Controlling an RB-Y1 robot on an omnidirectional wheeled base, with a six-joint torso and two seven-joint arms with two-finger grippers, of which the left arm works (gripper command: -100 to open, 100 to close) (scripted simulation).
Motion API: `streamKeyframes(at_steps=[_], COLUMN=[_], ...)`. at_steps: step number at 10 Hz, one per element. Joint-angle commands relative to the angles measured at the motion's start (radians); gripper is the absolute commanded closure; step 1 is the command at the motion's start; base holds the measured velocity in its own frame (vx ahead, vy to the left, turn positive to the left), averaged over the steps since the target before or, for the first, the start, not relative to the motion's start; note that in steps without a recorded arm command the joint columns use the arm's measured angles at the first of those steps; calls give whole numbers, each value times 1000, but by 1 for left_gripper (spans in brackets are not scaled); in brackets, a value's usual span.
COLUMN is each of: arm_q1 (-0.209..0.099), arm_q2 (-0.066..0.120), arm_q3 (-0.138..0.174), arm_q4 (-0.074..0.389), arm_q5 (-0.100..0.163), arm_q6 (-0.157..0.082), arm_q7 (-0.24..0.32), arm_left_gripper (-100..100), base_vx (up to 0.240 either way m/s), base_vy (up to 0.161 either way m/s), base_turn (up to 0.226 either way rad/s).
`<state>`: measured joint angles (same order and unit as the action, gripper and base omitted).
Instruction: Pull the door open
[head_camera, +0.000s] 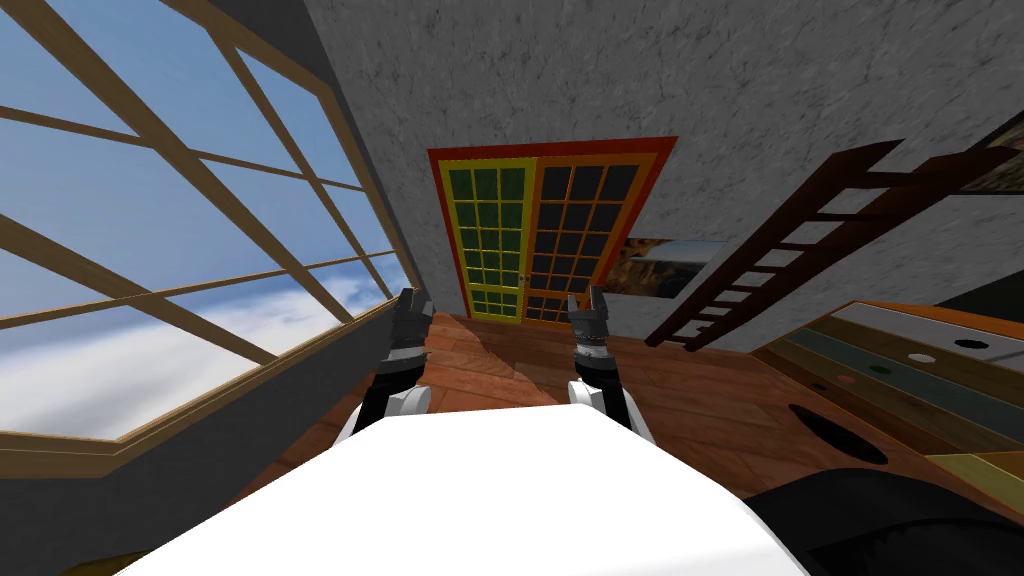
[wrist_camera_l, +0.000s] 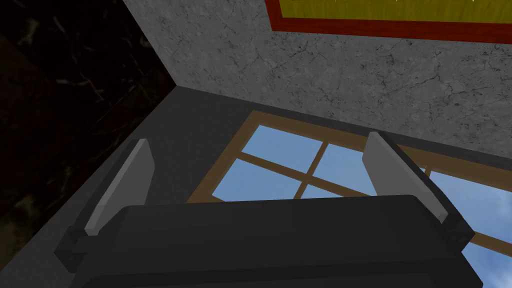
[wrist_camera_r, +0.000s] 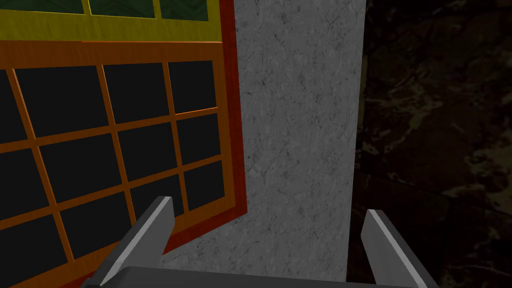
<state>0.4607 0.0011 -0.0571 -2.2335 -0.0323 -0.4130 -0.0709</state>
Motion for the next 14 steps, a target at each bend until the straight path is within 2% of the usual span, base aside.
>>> streamKeyframes(at_steps=[1, 2, 6, 9, 10, 14], arm_q1=[-10, -13, -42, -56, -66, -89], arm_q2=[11, 13, 36, 45, 51, 62], arm_q3=[4, 5, 16, 22, 26, 34], arm_q4=[34, 43, 137, 184, 218, 293], arm_q5=[-6, -8, -24, -32, -38, -52], arm_q6=[-10, -12, -39, -52, -62, -83], arm_q7=[-27, -34, -108, -145, -172, -231], arm_left_gripper=[-100, -100, -100, -100, -100, -100], base_vx=[61, 112, 131, 101, 111, 106], base_vy=[-47, -59, -65, -52, -50, -62], base_turn=[-17, -5, -9, -7, -18, -9])
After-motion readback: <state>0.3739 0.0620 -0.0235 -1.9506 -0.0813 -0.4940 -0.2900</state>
